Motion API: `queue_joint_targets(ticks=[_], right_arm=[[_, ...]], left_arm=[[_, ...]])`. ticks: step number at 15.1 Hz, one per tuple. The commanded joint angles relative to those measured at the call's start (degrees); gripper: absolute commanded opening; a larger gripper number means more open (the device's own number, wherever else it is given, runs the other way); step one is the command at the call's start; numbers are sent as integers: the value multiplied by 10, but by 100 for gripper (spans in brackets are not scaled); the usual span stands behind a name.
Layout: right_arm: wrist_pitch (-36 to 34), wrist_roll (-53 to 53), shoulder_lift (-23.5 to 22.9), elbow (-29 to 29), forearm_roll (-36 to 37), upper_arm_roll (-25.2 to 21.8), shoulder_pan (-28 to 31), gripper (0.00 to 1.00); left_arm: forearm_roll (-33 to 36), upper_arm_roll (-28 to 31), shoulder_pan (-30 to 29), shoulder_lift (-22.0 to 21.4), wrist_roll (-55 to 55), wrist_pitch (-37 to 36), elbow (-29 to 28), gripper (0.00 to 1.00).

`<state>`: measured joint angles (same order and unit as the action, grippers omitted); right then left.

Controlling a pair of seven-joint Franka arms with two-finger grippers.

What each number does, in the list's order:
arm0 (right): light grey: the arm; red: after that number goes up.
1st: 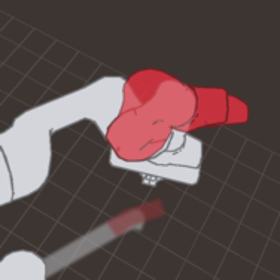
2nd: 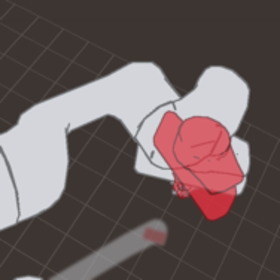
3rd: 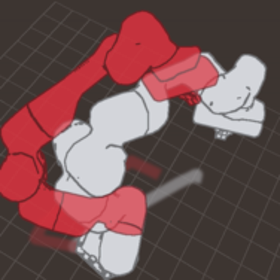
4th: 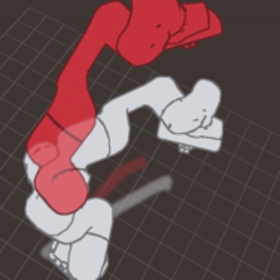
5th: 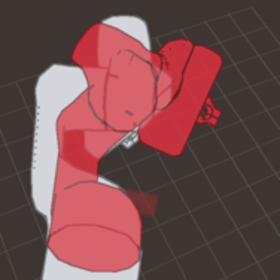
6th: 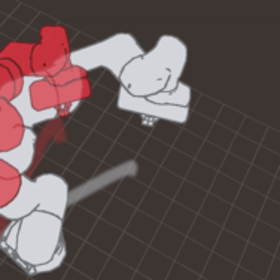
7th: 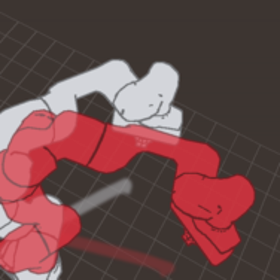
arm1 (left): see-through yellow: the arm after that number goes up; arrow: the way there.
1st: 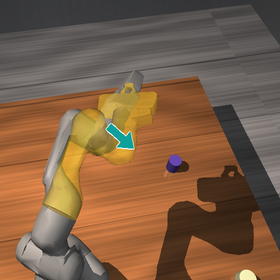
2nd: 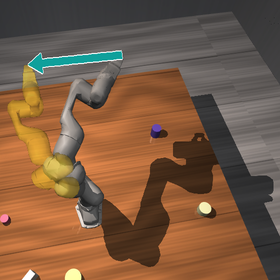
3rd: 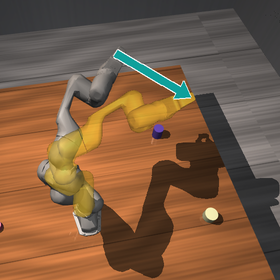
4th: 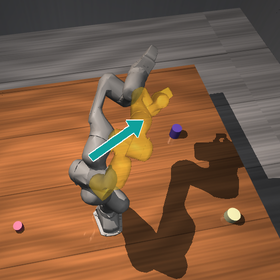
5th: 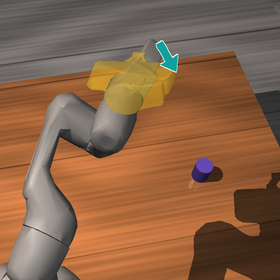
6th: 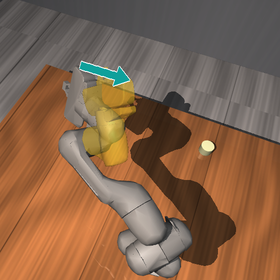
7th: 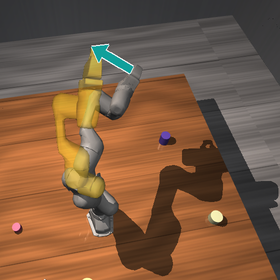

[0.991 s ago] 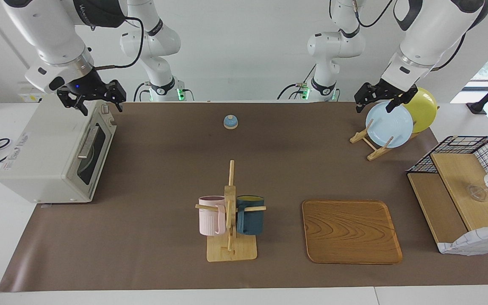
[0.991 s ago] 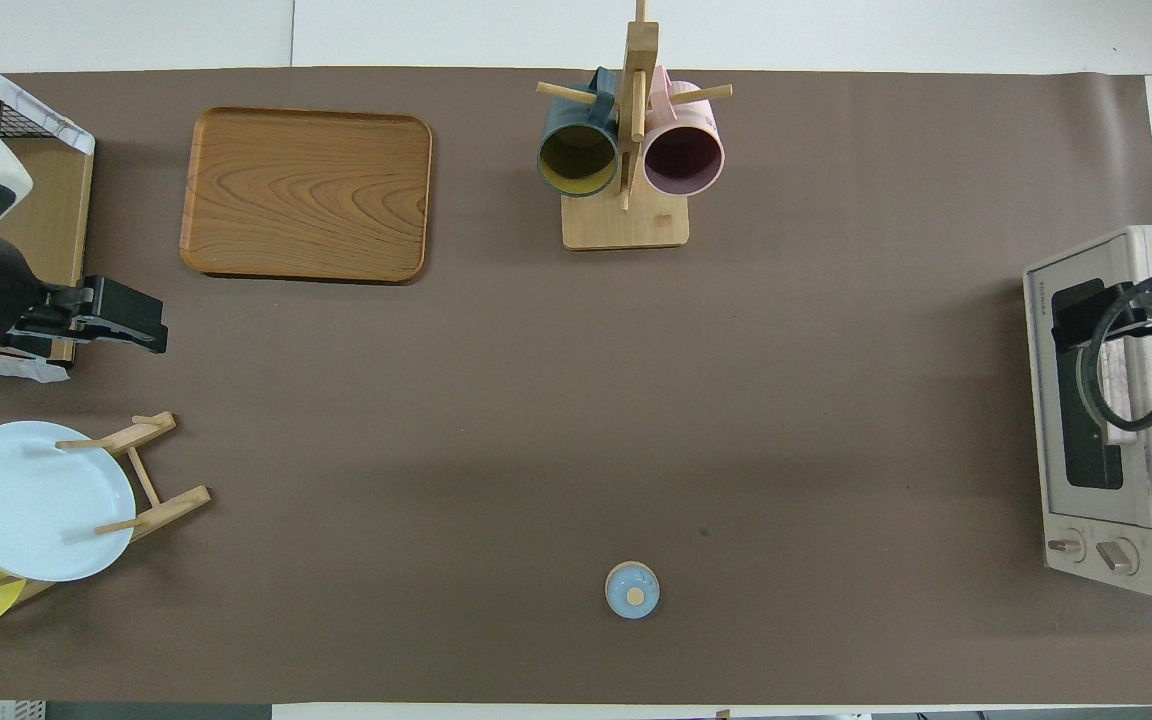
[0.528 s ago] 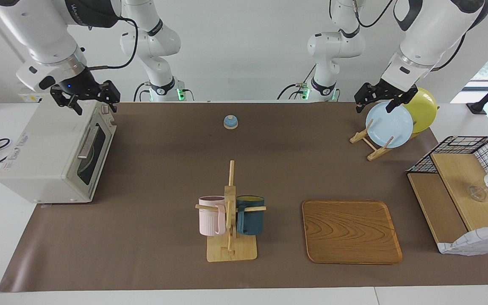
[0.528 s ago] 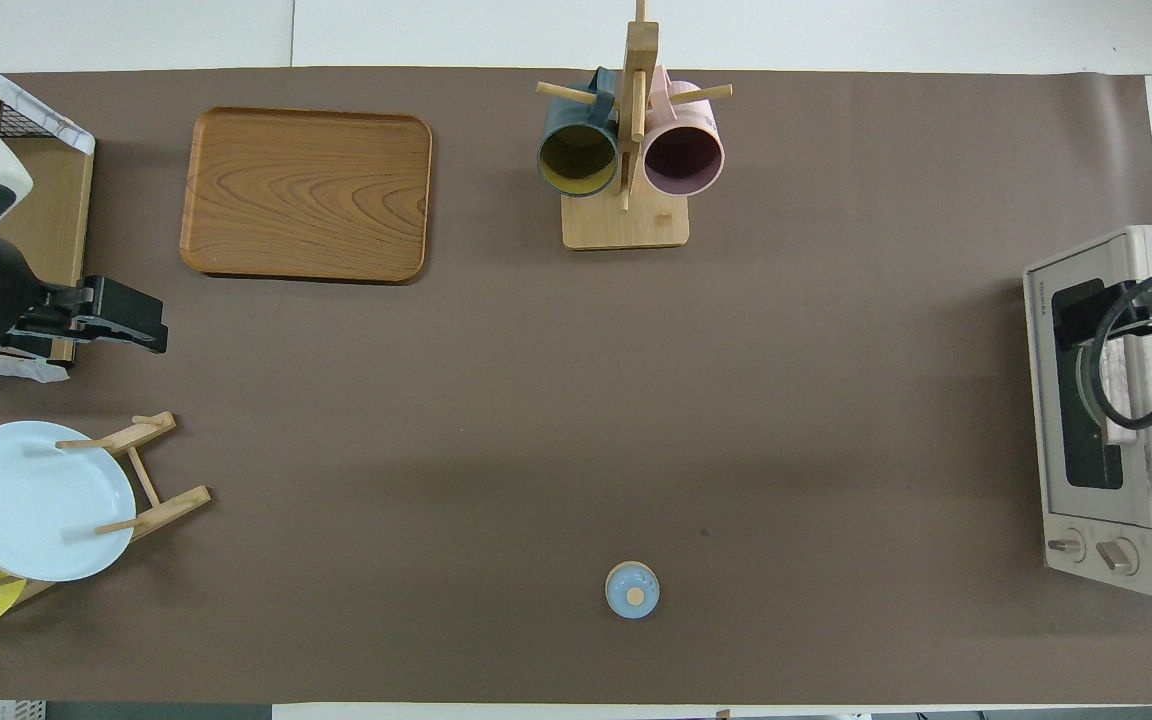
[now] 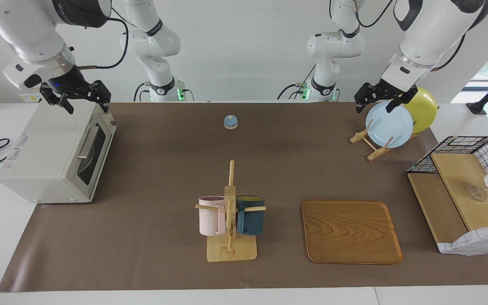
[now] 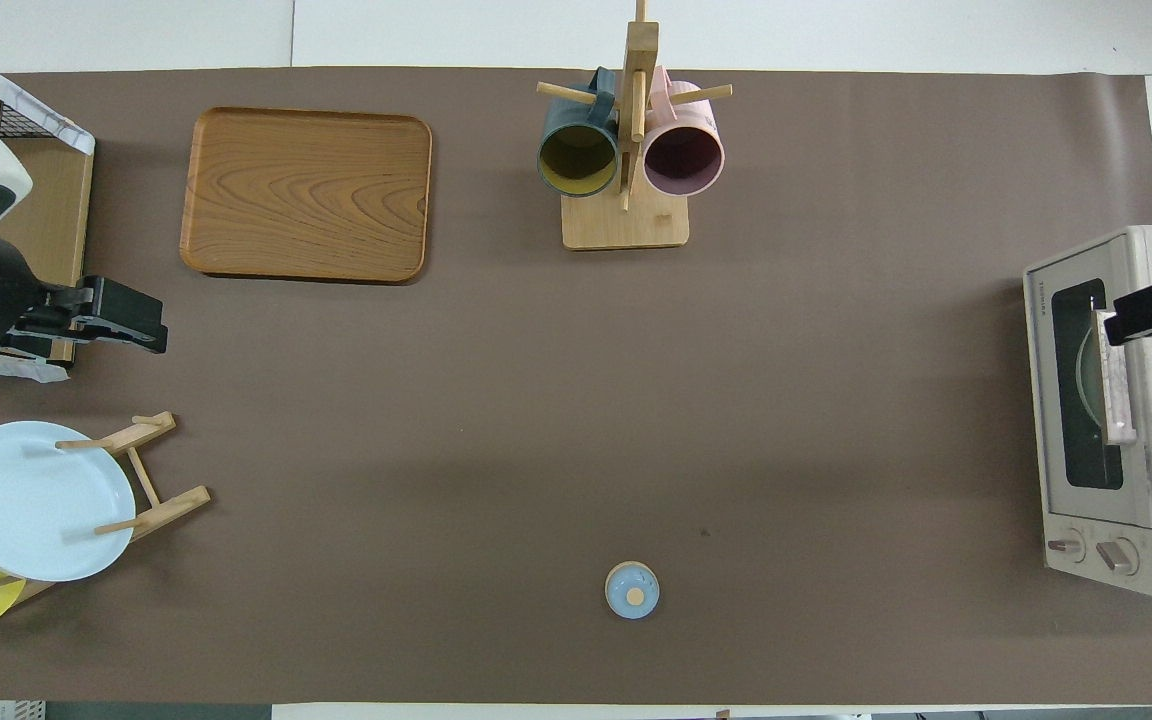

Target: Put corn in oven

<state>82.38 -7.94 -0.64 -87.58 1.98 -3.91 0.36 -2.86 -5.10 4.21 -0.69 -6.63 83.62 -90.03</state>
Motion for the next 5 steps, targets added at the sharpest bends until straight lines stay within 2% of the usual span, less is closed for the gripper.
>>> queue_joint_targets(ticks=[1, 5], right_arm=[[-3, 10, 2, 4, -29, 5, 4, 100], [-3, 9, 2, 4, -22, 7, 5, 100]], left_arm=[[9, 2, 1, -10, 3, -6, -6, 100], [9, 2, 1, -10, 3, -6, -6, 100]])
